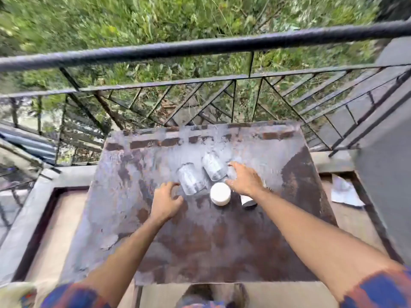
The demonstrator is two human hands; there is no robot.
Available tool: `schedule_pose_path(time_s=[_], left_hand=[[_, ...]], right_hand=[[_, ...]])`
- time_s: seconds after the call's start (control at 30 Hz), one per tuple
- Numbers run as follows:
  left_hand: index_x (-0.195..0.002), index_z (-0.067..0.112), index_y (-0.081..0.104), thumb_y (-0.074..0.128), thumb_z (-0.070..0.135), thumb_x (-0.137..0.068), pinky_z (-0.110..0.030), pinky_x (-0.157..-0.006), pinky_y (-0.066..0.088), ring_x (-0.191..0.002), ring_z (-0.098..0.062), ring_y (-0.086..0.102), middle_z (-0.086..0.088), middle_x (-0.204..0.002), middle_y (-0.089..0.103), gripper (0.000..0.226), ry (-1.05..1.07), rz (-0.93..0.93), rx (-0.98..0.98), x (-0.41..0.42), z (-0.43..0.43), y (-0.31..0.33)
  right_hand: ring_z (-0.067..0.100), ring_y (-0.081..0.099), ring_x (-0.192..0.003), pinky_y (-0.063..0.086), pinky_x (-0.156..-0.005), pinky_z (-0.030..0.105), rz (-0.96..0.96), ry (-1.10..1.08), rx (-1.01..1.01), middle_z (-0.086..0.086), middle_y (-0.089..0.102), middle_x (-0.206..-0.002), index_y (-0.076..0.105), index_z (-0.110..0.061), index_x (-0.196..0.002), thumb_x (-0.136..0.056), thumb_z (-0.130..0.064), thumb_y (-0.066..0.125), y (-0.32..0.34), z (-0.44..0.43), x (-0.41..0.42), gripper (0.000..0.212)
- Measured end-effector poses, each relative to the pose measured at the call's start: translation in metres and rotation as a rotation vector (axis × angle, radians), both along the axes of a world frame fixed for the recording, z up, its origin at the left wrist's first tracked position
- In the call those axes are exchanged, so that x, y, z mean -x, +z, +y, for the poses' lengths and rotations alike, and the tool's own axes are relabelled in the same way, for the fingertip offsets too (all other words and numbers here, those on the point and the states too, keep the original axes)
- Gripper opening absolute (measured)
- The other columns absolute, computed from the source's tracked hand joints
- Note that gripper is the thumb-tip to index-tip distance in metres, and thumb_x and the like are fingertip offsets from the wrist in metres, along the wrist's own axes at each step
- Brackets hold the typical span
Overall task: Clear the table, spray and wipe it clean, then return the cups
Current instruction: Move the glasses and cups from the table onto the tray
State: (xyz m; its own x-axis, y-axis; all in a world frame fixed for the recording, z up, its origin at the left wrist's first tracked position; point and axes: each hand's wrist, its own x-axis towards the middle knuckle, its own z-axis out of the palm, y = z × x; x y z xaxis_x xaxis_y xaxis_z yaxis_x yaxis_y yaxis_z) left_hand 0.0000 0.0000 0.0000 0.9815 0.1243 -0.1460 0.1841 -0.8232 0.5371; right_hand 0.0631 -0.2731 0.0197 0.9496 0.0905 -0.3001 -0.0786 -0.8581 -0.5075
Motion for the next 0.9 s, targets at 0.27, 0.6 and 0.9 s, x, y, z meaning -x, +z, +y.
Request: schedule_pose_path(time_s=[0.27,0.6,0.9], left_hand=[[-0.16,0.033,0.023,0.058,0.011,-0.082,-0.05,-0.123,0.014,-0.158,-0.028,0.005,-0.001,-0.171,0.012,0.088,-0.76,0.114,-0.557,-0.075,0.003,0.003],[-0.145,0.026,0.043,0.077,0.027,-0.073,-0.065,-0.118,0.017,-0.145,-0.032,0.037,-0.004,-0.152,0.047,0.079,-1.054,-0.128,-0.62,-0.117,0.002,-0.033],[-0.124,0.032,0.052,0.079,0.053,-0.049,-0.036,-0.096,0.051,-0.104,-0.015,0.067,0.012,-0.114,0.07,0.083,-0.147,-0.032,0.276,-0.072,0.048,-0.025]], right_hand=[[0.037,0.049,-0.129,0.046,-0.099,0.045,0.129,-0.118,0.003,0.01,0.045,-0.144,0.029,-0.035,-0.15,-0.074,-0.058,0.076,-0.015,0.041,-0.035,0.093],[0.035,0.052,-0.129,0.044,-0.102,0.043,0.081,-0.29,-0.038,0.009,0.051,-0.145,0.032,-0.029,-0.15,-0.07,-0.055,0.079,-0.047,0.065,-0.042,0.096],[0.031,0.056,-0.111,0.044,-0.085,0.037,-0.065,-0.456,-0.177,0.002,0.062,-0.118,0.048,-0.035,-0.122,-0.059,-0.058,0.071,-0.019,0.067,-0.034,0.071]])
